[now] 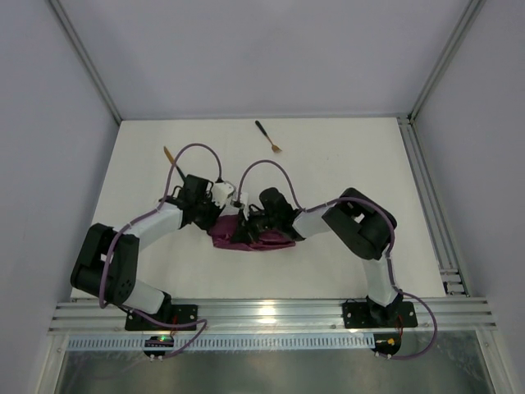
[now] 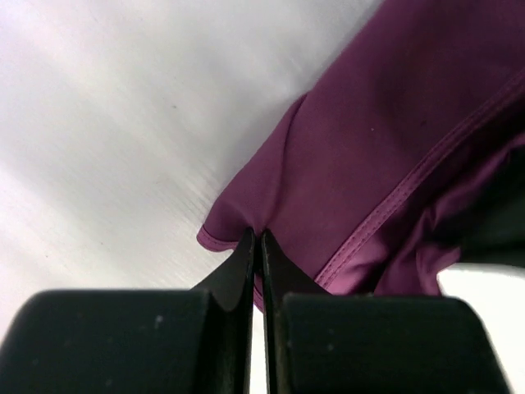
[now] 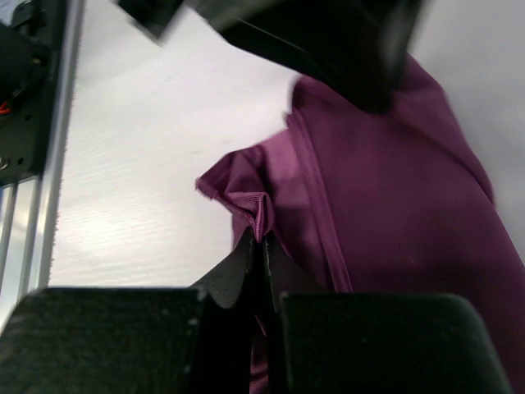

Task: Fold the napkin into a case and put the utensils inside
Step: Grasp the top corner of the smaller rectangle folded napkin from the folded napkin.

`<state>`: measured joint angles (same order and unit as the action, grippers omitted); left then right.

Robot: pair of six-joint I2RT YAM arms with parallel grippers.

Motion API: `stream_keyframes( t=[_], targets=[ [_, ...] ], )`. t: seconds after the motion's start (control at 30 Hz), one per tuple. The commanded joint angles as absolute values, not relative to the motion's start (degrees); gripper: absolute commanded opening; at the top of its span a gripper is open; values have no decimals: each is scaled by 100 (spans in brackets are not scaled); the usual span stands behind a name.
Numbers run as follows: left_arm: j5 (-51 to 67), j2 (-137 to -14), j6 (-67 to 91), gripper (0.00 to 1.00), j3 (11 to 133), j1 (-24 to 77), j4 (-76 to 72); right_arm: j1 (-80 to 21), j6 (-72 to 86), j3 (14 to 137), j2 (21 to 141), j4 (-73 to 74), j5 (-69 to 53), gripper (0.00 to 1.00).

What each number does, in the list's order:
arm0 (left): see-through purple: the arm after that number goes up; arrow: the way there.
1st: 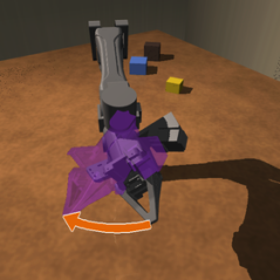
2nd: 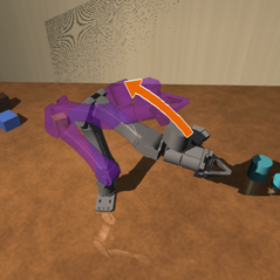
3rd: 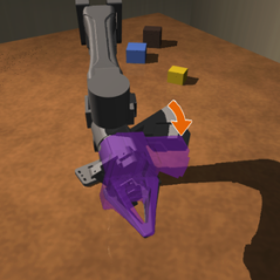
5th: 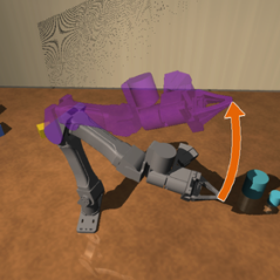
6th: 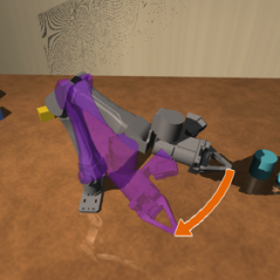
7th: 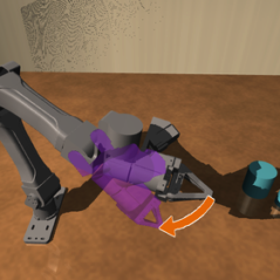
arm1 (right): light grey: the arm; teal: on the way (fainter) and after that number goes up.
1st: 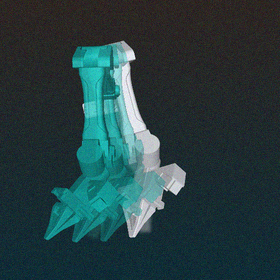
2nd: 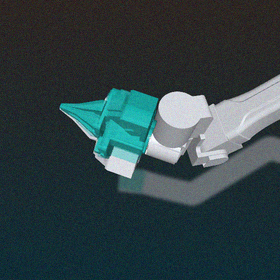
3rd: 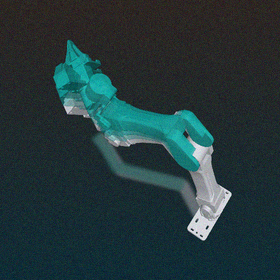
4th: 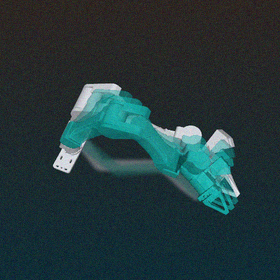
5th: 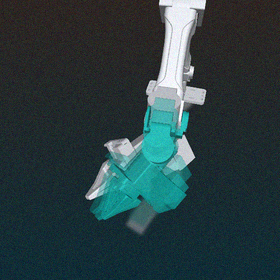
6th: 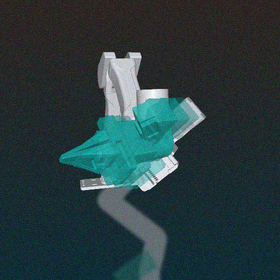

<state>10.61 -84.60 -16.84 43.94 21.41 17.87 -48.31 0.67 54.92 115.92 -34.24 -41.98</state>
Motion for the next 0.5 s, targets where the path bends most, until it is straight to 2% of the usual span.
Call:
stream_keyframes(
  t=[0.0, 0.47],
  targets=[
    [1740, -8437, -2092, 0, 4500, 2303, 1898, -4342, 870, 5467, 11672, -3024, -3305, 4],
    [1872, -8613, -2109, 0, 4632, 2285, 1784, -4324, 1064, 5827, 11637, -2716, -3471, 4]
  ],
)
